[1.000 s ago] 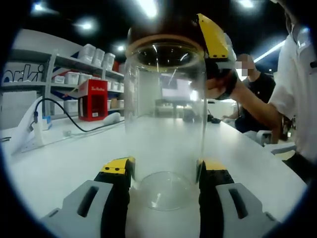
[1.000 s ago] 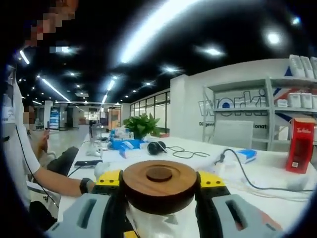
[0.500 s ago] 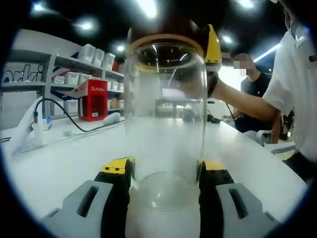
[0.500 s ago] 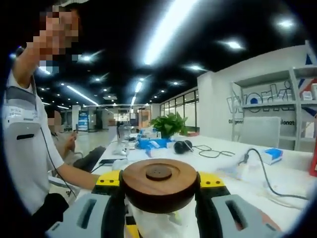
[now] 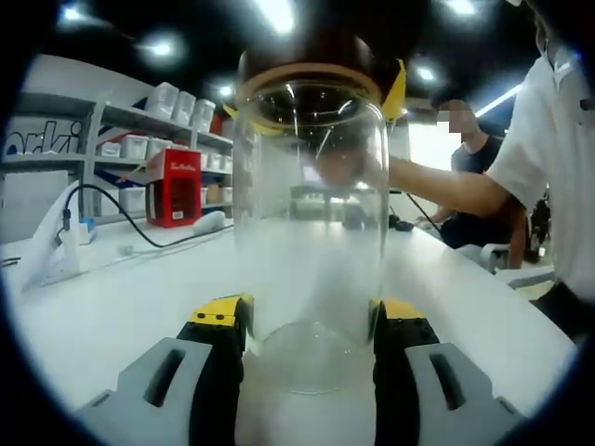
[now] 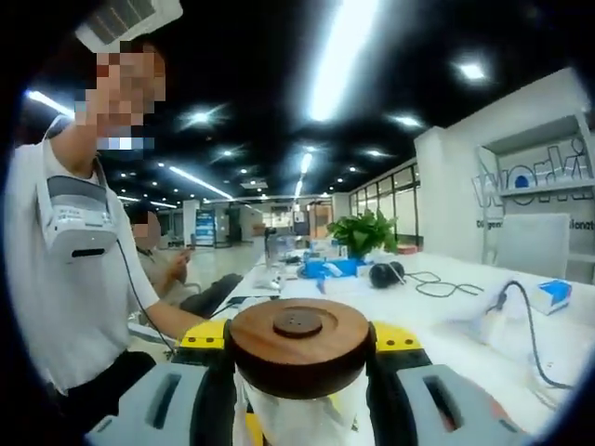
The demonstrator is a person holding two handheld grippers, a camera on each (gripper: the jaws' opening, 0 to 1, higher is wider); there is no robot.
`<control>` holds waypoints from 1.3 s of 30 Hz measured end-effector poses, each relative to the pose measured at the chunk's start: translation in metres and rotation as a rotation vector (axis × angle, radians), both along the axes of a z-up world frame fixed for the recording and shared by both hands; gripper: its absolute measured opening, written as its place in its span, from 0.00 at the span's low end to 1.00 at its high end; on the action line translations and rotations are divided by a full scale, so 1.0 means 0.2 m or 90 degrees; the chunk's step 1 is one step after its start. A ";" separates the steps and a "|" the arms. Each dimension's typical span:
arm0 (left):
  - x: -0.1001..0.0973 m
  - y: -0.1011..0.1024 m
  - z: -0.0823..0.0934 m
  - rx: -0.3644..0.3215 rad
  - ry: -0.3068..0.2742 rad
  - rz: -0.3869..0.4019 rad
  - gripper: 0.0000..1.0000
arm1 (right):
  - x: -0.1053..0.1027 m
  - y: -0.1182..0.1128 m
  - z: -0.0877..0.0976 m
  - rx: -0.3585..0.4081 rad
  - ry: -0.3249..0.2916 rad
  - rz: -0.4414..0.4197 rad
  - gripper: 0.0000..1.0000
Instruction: Clamp the coffee can twist off the lid put the lid on the table pick up the lid cover the can tighten the lid
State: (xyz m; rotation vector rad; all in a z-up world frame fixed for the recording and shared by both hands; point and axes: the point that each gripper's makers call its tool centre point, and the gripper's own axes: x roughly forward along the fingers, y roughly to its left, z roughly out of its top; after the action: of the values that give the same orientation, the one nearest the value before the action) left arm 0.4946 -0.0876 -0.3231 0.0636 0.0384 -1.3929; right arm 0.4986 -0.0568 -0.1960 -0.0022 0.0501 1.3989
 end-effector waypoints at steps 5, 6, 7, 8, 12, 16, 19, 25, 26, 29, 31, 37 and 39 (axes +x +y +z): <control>0.00 0.00 0.00 0.000 0.000 0.000 0.46 | -0.01 0.00 0.00 0.002 0.000 0.025 0.51; 0.00 0.00 0.00 0.000 0.000 0.000 0.46 | -0.01 0.01 0.00 0.003 0.000 0.029 0.51; 0.00 0.00 0.00 0.000 0.000 0.000 0.46 | -0.01 0.01 0.00 0.005 -0.001 0.031 0.51; 0.00 0.00 0.00 0.000 0.000 0.000 0.46 | -0.02 0.01 0.00 0.007 -0.003 0.033 0.51; 0.00 0.00 0.00 0.000 0.000 0.000 0.46 | -0.02 0.01 0.00 0.013 -0.006 0.035 0.51; 0.00 0.00 0.00 0.000 0.000 0.000 0.46 | -0.02 0.01 0.00 0.013 -0.003 0.035 0.52; 0.00 0.00 0.00 0.000 0.000 0.000 0.46 | -0.01 0.01 0.00 0.013 0.004 0.032 0.52; -0.01 0.00 0.00 0.000 0.000 -0.001 0.46 | -0.01 0.01 0.02 0.046 0.057 0.023 0.53; -0.01 0.00 0.00 0.000 0.000 -0.001 0.46 | 0.00 0.01 0.03 0.050 0.047 0.018 0.54; -0.01 0.00 0.00 0.000 0.000 0.001 0.46 | -0.01 0.01 0.05 0.066 0.045 0.014 0.55; -0.01 0.00 0.00 0.000 0.000 0.001 0.46 | 0.00 -0.01 0.06 0.070 0.042 0.005 0.54; -0.01 0.00 0.00 -0.001 0.000 -0.002 0.46 | -0.01 -0.04 0.12 0.086 0.037 -0.044 0.44; -0.01 0.00 0.00 -0.001 0.000 -0.001 0.46 | 0.02 -0.07 0.15 0.108 0.037 -0.058 0.42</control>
State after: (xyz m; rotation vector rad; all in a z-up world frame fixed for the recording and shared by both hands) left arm 0.4923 -0.0873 -0.3225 0.0623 0.0376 -1.3950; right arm 0.5024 -0.0699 -0.1651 0.1794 -0.0195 1.3080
